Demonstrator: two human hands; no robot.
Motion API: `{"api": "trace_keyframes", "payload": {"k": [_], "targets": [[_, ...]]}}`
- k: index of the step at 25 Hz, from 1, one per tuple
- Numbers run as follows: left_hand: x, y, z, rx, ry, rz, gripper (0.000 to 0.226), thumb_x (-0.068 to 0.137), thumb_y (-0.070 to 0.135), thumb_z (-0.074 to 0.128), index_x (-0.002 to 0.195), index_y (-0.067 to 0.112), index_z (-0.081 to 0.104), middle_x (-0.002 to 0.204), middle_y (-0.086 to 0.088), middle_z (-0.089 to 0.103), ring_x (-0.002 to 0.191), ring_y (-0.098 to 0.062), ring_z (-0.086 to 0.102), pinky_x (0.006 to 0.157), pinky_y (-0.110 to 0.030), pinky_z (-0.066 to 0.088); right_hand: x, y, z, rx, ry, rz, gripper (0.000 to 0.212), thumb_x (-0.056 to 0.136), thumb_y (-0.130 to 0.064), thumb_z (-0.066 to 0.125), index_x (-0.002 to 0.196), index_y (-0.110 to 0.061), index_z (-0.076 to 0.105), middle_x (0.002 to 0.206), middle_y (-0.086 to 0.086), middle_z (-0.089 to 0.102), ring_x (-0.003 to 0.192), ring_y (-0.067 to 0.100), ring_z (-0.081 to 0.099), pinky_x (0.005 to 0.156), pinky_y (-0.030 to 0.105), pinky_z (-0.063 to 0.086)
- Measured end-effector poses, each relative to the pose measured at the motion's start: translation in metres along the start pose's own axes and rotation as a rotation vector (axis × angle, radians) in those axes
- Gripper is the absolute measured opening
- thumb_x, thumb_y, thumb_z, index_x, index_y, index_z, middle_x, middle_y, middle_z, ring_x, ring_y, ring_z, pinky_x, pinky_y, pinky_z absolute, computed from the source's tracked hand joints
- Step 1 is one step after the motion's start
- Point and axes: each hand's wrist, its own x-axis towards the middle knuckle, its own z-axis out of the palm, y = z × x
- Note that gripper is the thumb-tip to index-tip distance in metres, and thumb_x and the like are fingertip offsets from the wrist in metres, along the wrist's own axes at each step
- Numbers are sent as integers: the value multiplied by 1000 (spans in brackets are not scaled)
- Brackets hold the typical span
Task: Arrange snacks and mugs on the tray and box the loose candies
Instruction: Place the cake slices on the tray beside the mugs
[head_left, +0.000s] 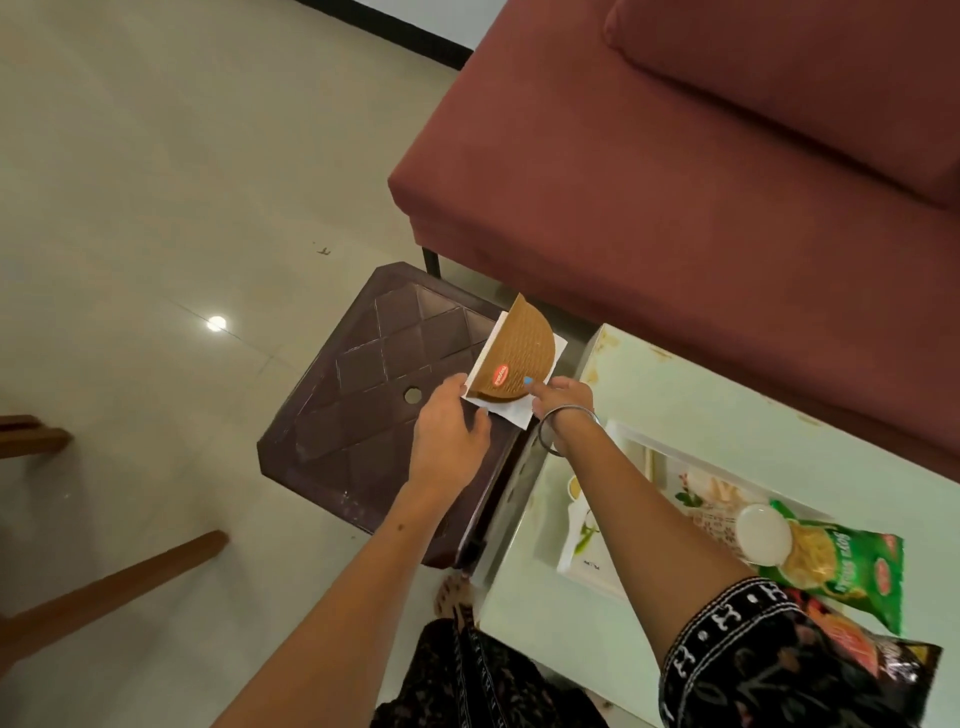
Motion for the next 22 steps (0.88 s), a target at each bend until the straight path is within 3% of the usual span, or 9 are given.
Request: {"api": "trace_keyframes", "payload": {"k": [3,6,8,11,13,15,19,22], "targets": [[9,-3,-1,71,-20,44,42,86,13,58,127,11,47,123,-7,58,113,-21,53,87,-22,35,9,-5,9,163,32,93,32,79,-13,71,59,-14,46,62,9,50,53,18,45,59,30,42],[18,0,-1,163,-59,100,42,88,15,56,128,14,45,126,-6,54,112,-22,53,89,-25,38,7,-13,17,205,59,79,25,79,-10,70,60,-11,54,57,7,54,48,13,49,50,23,43],[27,6,-2,236,-73,163,44,88,16,56,129,11,43,127,-8,52,111,-24,54,92,-29,40,-2,-22,22,178,52,2,22,79,-12,69,61,-16,59,58,3,58,52,11,53,54,21,45],[36,18,1,393,-70,173,53,87,21,58,133,6,36,141,-12,43,125,-28,47,103,-38,40,-22,-34,25,92,125,-148,15,77,-19,69,63,-20,66,64,0,64,59,10,57,57,21,47],[35,25,4,518,-84,143,62,88,25,57,139,5,28,148,-13,36,135,-28,38,109,-39,35,-38,-40,25,92,155,-208,7,76,-22,71,76,-15,72,79,3,70,71,14,62,69,27,54],[30,32,7,580,-79,114,62,91,23,52,143,4,22,150,-15,34,136,-28,37,108,-39,35,-52,-41,20,61,147,-280,15,76,-22,72,87,-13,74,87,4,73,79,15,66,76,29,56],[18,44,14,483,-41,65,44,92,12,49,134,3,36,128,-15,57,111,-32,60,88,-42,49,-69,-38,1,-86,143,-462,16,80,-24,68,91,-15,74,88,-3,72,78,7,60,79,23,52],[5,52,24,409,-47,80,26,93,13,47,117,3,50,105,-15,67,93,-33,66,83,-42,55,-74,-27,-16,-116,314,-543,17,78,-23,70,94,-16,68,95,1,68,82,11,58,76,22,49]]}}
